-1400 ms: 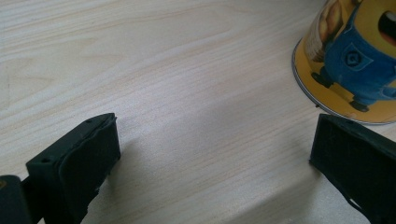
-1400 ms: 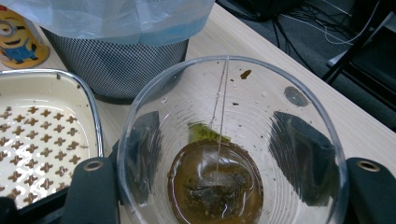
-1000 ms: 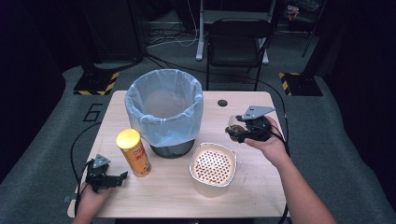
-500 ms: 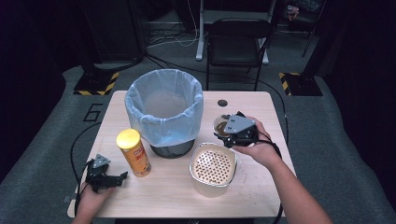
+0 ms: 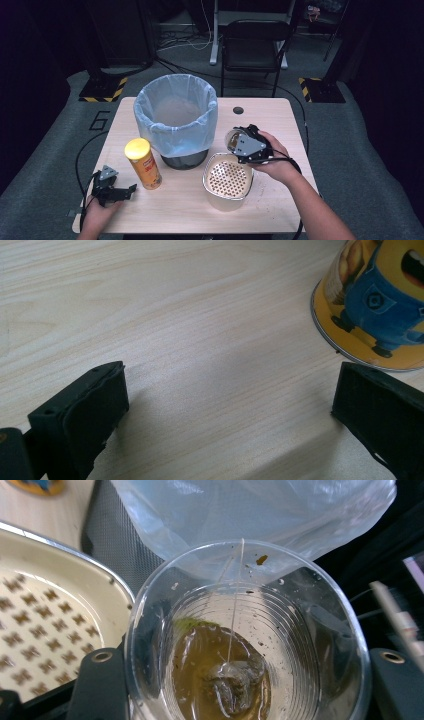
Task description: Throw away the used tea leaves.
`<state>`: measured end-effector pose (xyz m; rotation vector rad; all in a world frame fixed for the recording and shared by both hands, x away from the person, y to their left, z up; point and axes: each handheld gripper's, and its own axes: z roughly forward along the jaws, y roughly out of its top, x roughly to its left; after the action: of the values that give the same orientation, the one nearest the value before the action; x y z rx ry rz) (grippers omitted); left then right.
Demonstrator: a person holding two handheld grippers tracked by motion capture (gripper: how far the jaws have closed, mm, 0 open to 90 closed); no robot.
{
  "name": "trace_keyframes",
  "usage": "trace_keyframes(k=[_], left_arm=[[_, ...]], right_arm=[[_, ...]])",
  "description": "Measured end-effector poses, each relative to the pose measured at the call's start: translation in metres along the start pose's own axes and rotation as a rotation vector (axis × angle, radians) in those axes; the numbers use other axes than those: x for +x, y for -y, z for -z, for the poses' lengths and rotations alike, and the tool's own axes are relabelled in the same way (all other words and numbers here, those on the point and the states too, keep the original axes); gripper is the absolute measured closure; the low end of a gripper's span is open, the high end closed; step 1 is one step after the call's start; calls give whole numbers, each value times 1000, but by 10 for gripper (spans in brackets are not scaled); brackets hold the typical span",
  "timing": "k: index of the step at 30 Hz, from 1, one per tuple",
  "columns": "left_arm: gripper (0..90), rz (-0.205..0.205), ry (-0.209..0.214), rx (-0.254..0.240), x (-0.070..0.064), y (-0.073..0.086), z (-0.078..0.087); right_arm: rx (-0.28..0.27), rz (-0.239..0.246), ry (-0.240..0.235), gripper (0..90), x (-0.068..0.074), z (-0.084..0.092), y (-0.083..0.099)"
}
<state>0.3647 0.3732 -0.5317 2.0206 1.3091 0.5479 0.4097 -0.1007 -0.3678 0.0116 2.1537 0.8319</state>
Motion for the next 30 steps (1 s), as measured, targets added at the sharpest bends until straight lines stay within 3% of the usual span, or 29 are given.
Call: trace_keyframes(k=[3,4,5,6,7,8,9,10,11,12,14,15,16,17,18,19,22,23,25,26,30], left_arm=[[12,0,0,1,0,0,0],[12,0,0,0,0,0,0],[12,0,0,0,0,0,0],[12,0,0,0,0,0,0],[12,0,0,0,0,0,0],[12,0,0,-1,0,0,0],[12,0,0,0,0,0,0],[12,0,0,0,0,0,0],[12,0,0,0,0,0,0],[12,0,0,0,0,0,0],[12,0,0,0,0,0,0],[12,0,0,0,0,0,0],[12,0,0,0,0,0,0],[12,0,0,0,0,0,0],[12,0,-1,-1,0,0,0],[12,0,-1,0,0,0,0],[12,0,0,0,0,0,0],[12,0,-1,0,0,0,0],[12,1,-1,0,0,0,0],[12,1,-1,0,0,0,0],[12,1,-1,0,0,0,0]], right_arm=[[46,130,71,349,10,4,-5],[65,198,102,349,15,5,-7],[100,300,162,350,24,6,-9],[100,300,162,350,24,6,-9],[121,366,194,350,29,6,-10],[159,470,237,352,38,7,-12],[175,512,249,353,41,6,-12],[200,588,276,353,46,6,-13],[200,588,276,353,46,6,-13],[237,728,321,353,54,5,-14],[264,844,357,354,65,4,-13],[264,844,357,354,65,4,-13],[311,1038,382,355,73,2,-14],[311,1038,382,355,73,2,-14],[315,1114,410,355,76,2,-15],[344,1151,388,355,83,1,-10],[349,1216,387,353,90,0,-8],[351,1220,388,352,92,0,-7],[309,1130,447,351,98,-1,-2],[283,1112,451,351,99,-2,-3],[291,1171,447,350,98,2,-8]])
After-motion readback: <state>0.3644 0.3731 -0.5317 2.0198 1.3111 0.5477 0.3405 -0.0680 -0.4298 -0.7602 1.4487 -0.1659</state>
